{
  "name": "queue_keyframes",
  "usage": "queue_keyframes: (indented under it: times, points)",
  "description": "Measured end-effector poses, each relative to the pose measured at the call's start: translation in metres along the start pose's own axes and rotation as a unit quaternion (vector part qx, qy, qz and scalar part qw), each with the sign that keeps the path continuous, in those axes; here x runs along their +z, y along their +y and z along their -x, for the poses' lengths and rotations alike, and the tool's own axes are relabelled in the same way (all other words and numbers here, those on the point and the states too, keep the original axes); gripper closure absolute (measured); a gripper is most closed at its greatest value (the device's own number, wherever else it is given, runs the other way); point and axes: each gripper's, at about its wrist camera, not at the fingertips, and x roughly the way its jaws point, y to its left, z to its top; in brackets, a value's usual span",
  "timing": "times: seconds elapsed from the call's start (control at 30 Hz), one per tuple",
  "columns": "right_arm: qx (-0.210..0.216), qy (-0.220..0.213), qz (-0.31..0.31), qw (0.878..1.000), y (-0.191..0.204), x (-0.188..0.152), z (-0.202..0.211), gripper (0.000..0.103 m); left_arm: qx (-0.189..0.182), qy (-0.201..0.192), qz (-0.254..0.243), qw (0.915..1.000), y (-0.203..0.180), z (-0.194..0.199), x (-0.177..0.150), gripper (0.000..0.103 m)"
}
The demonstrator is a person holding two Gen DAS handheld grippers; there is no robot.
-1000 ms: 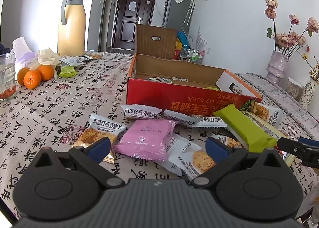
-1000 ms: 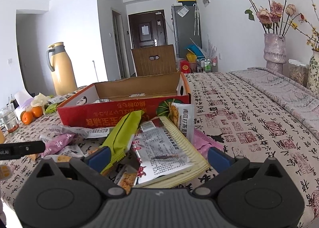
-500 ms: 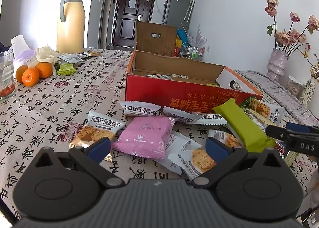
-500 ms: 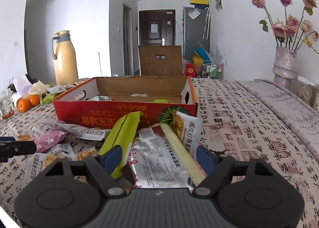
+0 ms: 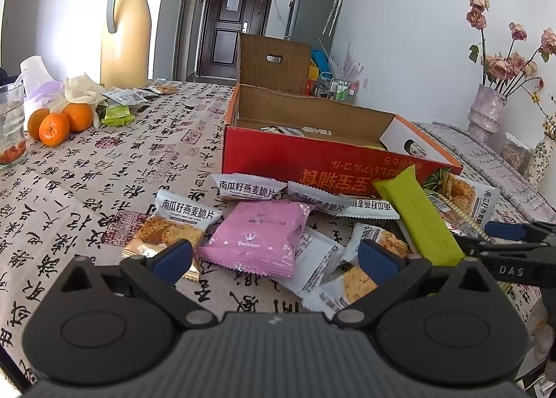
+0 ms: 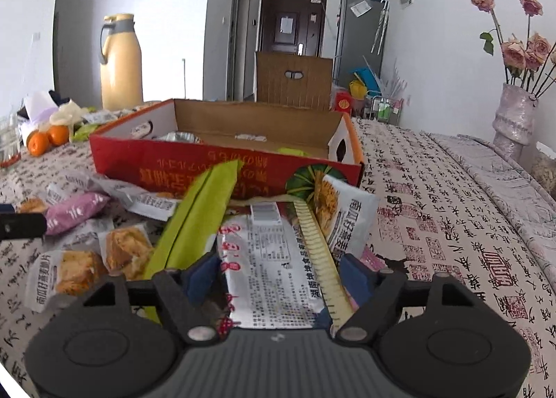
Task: Organize snacks
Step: 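Grasp the long white wafer packet with the right gripper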
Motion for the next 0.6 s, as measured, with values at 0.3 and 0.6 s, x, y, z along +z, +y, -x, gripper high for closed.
queue_keyframes:
  times: [0.3,0.6]
  points:
    - [-0.007,-0.001,0.003,1.000,0.005,-0.010,0.000,0.051,0.001,0.002,0.000,1.0000,0.001,-0.001,0.000,0.000]
    - [-0.003,-0.062,-0.056,0.996,-0.004,-0.013,0.033,0.053,0.000,0.001,-0.003,1.0000,0.002,-0.001,0.001,0.000]
